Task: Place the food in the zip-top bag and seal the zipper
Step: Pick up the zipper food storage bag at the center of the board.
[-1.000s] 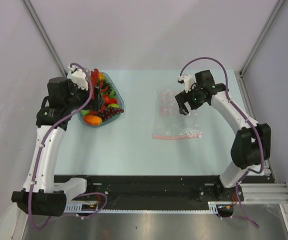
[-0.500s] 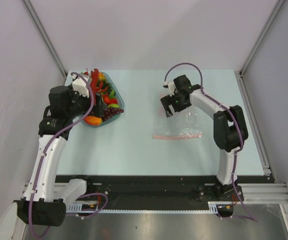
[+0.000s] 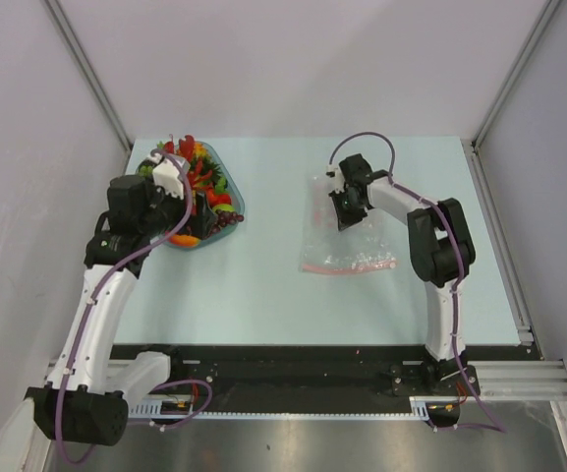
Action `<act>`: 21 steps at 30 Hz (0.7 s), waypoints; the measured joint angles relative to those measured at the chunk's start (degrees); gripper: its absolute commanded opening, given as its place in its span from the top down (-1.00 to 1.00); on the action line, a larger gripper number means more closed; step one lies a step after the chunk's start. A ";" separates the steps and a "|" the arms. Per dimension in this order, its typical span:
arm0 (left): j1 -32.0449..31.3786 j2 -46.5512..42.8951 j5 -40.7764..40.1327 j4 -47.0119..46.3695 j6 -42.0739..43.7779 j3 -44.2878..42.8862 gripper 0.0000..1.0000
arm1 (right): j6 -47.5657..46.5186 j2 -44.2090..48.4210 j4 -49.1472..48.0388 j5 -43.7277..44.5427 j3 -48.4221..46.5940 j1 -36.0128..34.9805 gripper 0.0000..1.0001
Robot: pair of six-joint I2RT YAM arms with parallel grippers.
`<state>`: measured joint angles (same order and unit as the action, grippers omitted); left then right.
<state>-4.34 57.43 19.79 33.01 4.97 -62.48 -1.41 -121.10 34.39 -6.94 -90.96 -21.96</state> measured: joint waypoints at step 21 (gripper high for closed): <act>-20.79 8.28 5.27 -25.31 -8.04 11.15 -0.97 | 36.54 12.07 -8.31 -33.16 2.27 20.92 1.00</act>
<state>-25.12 65.71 25.06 7.70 -3.07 -51.33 35.14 -109.03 26.09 -40.10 -88.68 -1.04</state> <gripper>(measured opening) 0.996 0.009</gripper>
